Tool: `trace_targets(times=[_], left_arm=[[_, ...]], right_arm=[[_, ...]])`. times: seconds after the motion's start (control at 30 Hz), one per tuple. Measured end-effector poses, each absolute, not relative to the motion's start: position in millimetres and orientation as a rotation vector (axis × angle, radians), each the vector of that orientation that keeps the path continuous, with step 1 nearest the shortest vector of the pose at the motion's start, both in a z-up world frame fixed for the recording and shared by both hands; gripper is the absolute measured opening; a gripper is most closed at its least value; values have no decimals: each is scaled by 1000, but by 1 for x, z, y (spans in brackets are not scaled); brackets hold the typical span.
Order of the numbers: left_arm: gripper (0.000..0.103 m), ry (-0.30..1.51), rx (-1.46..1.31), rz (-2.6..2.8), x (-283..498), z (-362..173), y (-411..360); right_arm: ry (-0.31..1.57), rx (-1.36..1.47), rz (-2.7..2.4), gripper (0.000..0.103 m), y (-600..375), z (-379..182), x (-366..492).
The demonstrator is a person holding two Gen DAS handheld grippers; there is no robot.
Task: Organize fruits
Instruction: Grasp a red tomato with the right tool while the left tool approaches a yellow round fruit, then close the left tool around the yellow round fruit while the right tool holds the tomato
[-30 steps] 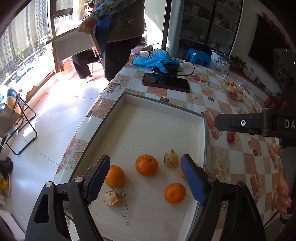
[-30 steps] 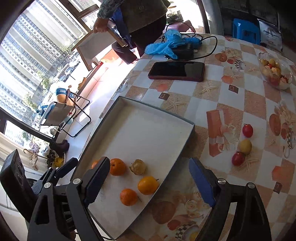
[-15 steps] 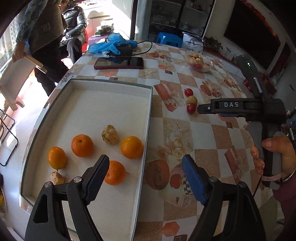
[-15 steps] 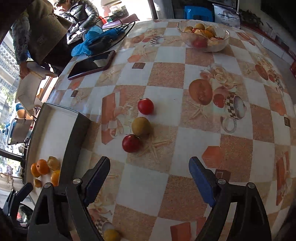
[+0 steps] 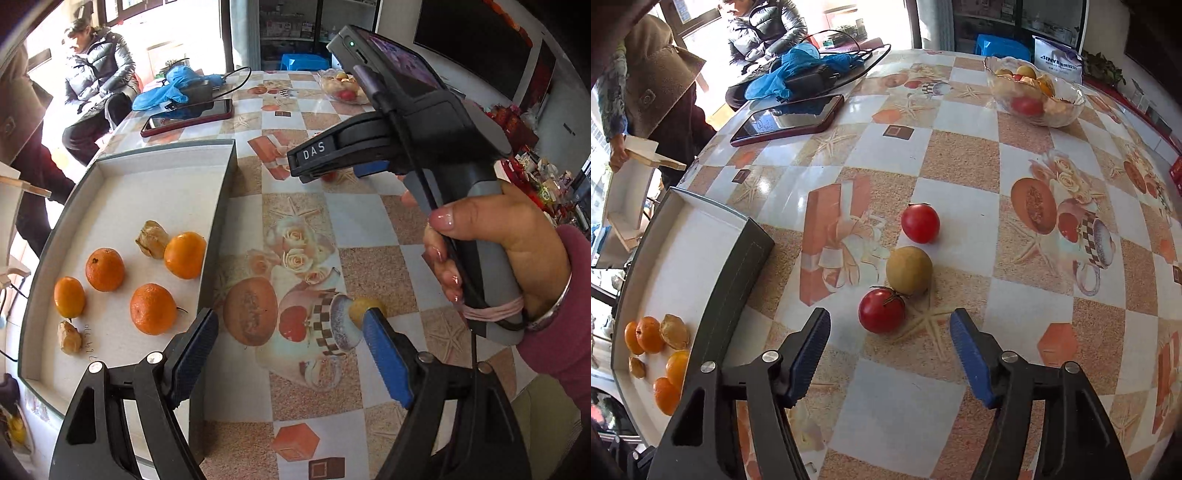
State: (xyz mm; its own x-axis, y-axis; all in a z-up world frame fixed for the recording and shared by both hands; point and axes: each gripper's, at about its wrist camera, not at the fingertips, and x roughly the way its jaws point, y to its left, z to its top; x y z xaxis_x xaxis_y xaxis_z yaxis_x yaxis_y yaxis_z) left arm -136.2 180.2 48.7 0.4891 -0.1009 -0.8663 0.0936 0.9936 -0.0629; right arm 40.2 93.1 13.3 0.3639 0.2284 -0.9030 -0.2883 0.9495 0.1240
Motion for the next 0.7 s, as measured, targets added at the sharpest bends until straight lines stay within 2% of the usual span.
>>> trace_targets(times=[0.07, 0.13, 0.43, 0.7], left_arm=[[83, 1056, 4, -123, -136, 45, 174], [83, 1055, 12, -126, -135, 42, 168], [83, 1041, 56, -138, -129, 17, 128], [83, 945, 49, -91, -112, 8, 118]], right_arm=[[1137, -65, 322, 38, 94, 14, 38], [1134, -47, 338, 25, 90, 14, 37], [1130, 75, 368, 25, 21, 12, 1], [1004, 26, 317, 25, -46, 10, -74]])
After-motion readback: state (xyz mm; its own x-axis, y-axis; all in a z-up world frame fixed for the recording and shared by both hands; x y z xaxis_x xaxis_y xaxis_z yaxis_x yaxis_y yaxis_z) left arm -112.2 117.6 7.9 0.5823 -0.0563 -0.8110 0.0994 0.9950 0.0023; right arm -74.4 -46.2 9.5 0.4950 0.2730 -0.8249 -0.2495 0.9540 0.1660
